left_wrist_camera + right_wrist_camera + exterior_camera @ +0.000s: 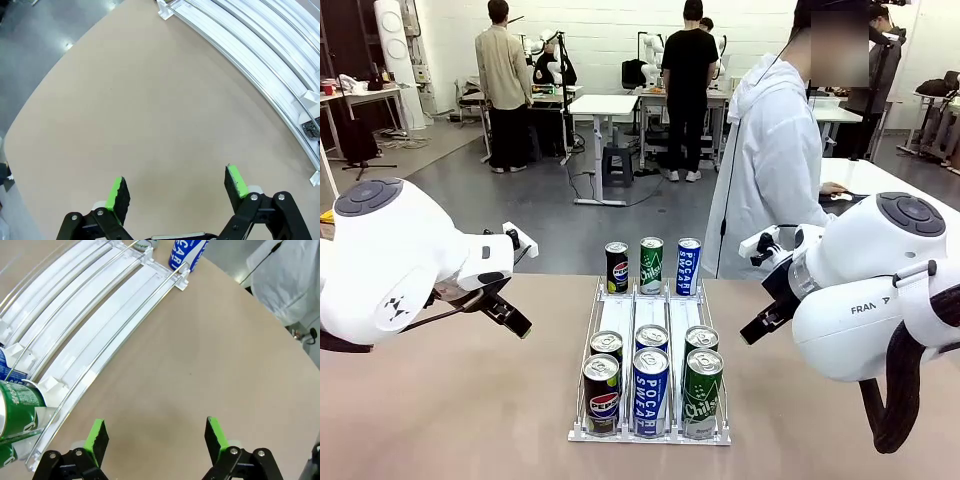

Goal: Retrieve and hand over the desired beverage to the person.
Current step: Pick up a can of the same type that the person held from the Automatic Can Dispenser.

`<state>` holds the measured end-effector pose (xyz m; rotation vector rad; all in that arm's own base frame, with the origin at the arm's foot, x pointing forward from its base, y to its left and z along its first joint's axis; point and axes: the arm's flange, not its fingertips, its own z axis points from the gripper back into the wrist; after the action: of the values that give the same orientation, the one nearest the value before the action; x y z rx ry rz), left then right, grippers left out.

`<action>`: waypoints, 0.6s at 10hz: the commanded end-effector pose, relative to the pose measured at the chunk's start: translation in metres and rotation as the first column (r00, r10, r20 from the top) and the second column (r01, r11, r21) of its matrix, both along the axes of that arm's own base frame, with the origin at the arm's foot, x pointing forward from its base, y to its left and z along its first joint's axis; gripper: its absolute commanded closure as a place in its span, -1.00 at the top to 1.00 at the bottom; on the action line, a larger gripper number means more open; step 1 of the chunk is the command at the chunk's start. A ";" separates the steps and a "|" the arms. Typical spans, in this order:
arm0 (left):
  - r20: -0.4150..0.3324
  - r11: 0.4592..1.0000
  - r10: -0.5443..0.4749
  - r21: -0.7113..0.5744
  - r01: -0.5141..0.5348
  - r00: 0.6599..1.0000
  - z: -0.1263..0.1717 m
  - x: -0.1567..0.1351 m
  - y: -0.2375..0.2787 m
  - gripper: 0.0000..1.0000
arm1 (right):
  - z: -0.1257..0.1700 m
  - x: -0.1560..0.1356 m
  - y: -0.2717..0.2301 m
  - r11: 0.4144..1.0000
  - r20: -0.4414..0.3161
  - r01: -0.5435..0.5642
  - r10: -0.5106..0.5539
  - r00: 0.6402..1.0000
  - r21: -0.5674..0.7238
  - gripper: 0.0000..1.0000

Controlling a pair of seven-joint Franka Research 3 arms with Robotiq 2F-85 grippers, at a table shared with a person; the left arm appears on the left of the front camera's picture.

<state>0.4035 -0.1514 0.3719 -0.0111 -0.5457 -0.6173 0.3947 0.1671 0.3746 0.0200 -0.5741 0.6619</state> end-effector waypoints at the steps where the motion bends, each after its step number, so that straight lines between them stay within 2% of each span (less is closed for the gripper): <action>1: -0.001 1.000 0.002 -0.002 -0.002 1.000 0.000 0.000 0.001 1.00 | 0.000 0.000 0.000 1.000 0.000 0.000 0.000 1.000 0.000 1.00; 6: -0.001 1.000 0.002 -0.002 -0.002 1.000 0.000 0.000 0.001 1.00 | 0.000 0.000 0.000 1.000 0.000 0.000 0.000 1.000 0.000 1.00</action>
<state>0.4033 -0.1520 0.3719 -0.0109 -0.5457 -0.6187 0.3947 0.1671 0.3746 0.0200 -0.5741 0.6619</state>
